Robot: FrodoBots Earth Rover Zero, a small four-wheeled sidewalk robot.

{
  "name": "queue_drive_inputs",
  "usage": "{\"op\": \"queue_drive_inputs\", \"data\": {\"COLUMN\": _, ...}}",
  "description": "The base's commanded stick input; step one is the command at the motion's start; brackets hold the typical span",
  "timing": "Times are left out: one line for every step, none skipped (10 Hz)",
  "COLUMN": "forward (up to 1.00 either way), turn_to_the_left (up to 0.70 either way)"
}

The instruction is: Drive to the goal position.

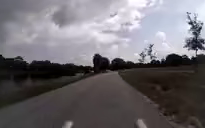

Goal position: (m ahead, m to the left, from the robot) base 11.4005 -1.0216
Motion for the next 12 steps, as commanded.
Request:
{"op": "queue_drive_inputs", "data": {"forward": 0.85, "turn_to_the_left": 0.0}}
{"op": "queue_drive_inputs", "data": {"forward": 0.85, "turn_to_the_left": 0.0}}
{"op": "queue_drive_inputs", "data": {"forward": 0.85, "turn_to_the_left": 0.0}}
{"op": "queue_drive_inputs", "data": {"forward": 0.85, "turn_to_the_left": 0.0}}
{"op": "queue_drive_inputs", "data": {"forward": 0.85, "turn_to_the_left": 0.0}}
{"op": "queue_drive_inputs", "data": {"forward": 0.85, "turn_to_the_left": 0.0}}
{"op": "queue_drive_inputs", "data": {"forward": 0.85, "turn_to_the_left": 0.0}}
{"op": "queue_drive_inputs", "data": {"forward": 0.85, "turn_to_the_left": 0.0}}
{"op": "queue_drive_inputs", "data": {"forward": 0.85, "turn_to_the_left": 0.0}}
{"op": "queue_drive_inputs", "data": {"forward": 0.85, "turn_to_the_left": 0.0}}
{"op": "queue_drive_inputs", "data": {"forward": 0.85, "turn_to_the_left": 0.0}}
{"op": "queue_drive_inputs", "data": {"forward": 0.85, "turn_to_the_left": 0.0}}
